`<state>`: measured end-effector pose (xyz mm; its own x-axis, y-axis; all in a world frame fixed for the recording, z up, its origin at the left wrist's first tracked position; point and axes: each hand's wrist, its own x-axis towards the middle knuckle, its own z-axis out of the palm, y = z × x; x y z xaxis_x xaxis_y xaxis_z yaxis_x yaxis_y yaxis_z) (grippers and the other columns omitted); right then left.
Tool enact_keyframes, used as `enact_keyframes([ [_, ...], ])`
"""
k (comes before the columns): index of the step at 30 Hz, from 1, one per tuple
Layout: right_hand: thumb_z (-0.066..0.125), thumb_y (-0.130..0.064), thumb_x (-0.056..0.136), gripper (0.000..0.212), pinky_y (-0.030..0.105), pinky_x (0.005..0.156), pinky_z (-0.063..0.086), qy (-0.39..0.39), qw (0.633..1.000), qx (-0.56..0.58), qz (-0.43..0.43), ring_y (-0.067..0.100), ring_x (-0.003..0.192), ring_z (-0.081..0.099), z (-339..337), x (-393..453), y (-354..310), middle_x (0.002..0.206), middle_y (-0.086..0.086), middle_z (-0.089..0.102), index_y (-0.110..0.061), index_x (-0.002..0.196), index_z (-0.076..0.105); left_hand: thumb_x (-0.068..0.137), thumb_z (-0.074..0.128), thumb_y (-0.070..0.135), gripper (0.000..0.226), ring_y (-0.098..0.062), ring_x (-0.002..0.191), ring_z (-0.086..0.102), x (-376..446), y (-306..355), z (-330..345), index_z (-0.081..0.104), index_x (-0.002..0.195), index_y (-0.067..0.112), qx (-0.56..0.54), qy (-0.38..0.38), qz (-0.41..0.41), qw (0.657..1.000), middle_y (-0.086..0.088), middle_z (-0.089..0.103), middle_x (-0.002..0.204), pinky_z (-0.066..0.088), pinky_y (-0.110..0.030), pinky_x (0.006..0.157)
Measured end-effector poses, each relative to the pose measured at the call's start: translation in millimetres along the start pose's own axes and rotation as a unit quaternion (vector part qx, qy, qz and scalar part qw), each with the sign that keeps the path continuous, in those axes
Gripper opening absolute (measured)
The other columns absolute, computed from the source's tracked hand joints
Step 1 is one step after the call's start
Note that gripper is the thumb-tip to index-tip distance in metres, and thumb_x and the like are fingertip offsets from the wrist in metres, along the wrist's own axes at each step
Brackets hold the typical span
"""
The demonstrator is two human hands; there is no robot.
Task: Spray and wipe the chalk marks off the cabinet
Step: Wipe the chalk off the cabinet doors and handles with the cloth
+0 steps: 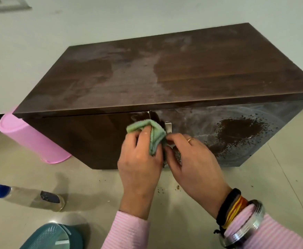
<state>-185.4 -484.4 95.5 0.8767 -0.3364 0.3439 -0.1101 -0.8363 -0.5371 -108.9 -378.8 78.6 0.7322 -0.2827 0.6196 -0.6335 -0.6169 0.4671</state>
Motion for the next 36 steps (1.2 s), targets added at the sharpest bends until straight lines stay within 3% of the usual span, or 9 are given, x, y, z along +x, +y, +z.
enact_keyframes([
  [3, 0.048, -0.029, 0.098, 0.024, 0.035, 0.075, 0.057, -0.003, 1.0, 0.017, 0.007, 0.015, 0.089, 0.063, 2.0, 1.8, -7.0, 0.103, -0.005, 0.066, -0.023, 0.118, 0.057, 0.085, 0.067, 0.028, 0.037, -0.012, 0.09, 0.06, -21.1, -10.9, -7.2, 0.069, 0.114, 0.005, -0.045, 0.014, -0.066, 0.997, -0.009, 0.066, 0.106, 0.054, -0.019, 0.077],
  [8, 0.05, -0.026, 0.099, 0.024, 0.033, 0.071, 0.058, -0.008, 0.998, 0.056, 0.021, 0.011, 0.086, 0.062, 12.2, 7.7, -18.2, 0.104, -0.006, 0.064, -0.023, 0.121, 0.059, 0.082, 0.071, 0.016, 0.027, -0.012, 0.078, 0.06, -10.9, -34.0, -31.8, 0.072, 0.107, 0.006, -0.05, 0.088, -0.168, 0.981, -0.006, 0.068, 0.094, 0.046, -0.008, 0.07],
  [14, 0.052, -0.022, 0.099, 0.017, 0.029, 0.074, 0.053, 0.004, 0.994, 0.101, 0.049, 0.011, 0.083, 0.062, 30.1, 32.5, -33.1, 0.097, -0.004, 0.066, -0.021, 0.11, 0.064, 0.086, 0.071, 0.019, 0.033, -0.012, 0.092, 0.06, 11.1, -29.5, -24.4, 0.07, 0.116, 0.004, -0.047, 0.032, -0.076, 0.996, -0.008, 0.065, 0.107, 0.049, -0.012, 0.081],
  [20, 0.047, -0.021, 0.1, 0.018, 0.036, 0.073, 0.054, 0.011, 0.99, 0.107, 0.086, 0.013, 0.08, 0.062, 45.9, 48.6, -34.9, 0.091, -0.003, 0.066, -0.021, 0.099, 0.065, 0.088, 0.065, 0.036, 0.036, -0.011, 0.09, 0.061, 16.8, -32.6, -7.8, 0.069, 0.114, 0.013, -0.082, 0.019, -0.13, 0.988, -0.001, 0.066, 0.102, 0.052, -0.025, 0.078],
  [26, 0.046, -0.029, 0.1, 0.018, 0.034, 0.071, 0.054, 0.021, 0.988, 0.103, 0.114, 0.01, 0.078, 0.061, 48.6, 48.3, -41.4, 0.09, -0.007, 0.064, -0.023, 0.096, 0.063, 0.085, 0.069, 0.031, 0.026, -0.005, 0.084, 0.061, 28.3, -34.4, -13.3, 0.074, 0.108, 0.018, -0.094, 0.027, -0.144, 0.985, 0.007, 0.067, 0.094, 0.048, -0.012, 0.075],
  [31, 0.048, -0.028, 0.1, 0.016, 0.031, 0.074, 0.055, 0.016, 0.988, 0.102, 0.117, 0.007, 0.081, 0.06, 46.6, 46.9, -42.3, 0.092, -0.009, 0.064, -0.027, 0.099, 0.064, 0.088, 0.07, 0.03, 0.017, -0.007, 0.077, 0.06, 13.4, -38.6, -12.5, 0.073, 0.102, 0.02, -0.104, -0.008, -0.154, 0.983, 0.008, 0.065, 0.086, 0.054, -0.028, 0.069],
  [36, 0.045, -0.024, 0.101, 0.019, 0.03, 0.073, 0.054, 0.029, 0.987, 0.104, 0.12, 0.007, 0.08, 0.059, 45.2, 51.3, -45.7, 0.092, -0.007, 0.061, -0.023, 0.096, 0.064, 0.088, 0.069, 0.035, 0.016, -0.006, 0.074, 0.061, 30.1, -34.6, -11.1, 0.073, 0.098, 0.024, -0.114, 0.014, -0.166, 0.979, 0.01, 0.065, 0.083, 0.053, -0.026, 0.065],
])
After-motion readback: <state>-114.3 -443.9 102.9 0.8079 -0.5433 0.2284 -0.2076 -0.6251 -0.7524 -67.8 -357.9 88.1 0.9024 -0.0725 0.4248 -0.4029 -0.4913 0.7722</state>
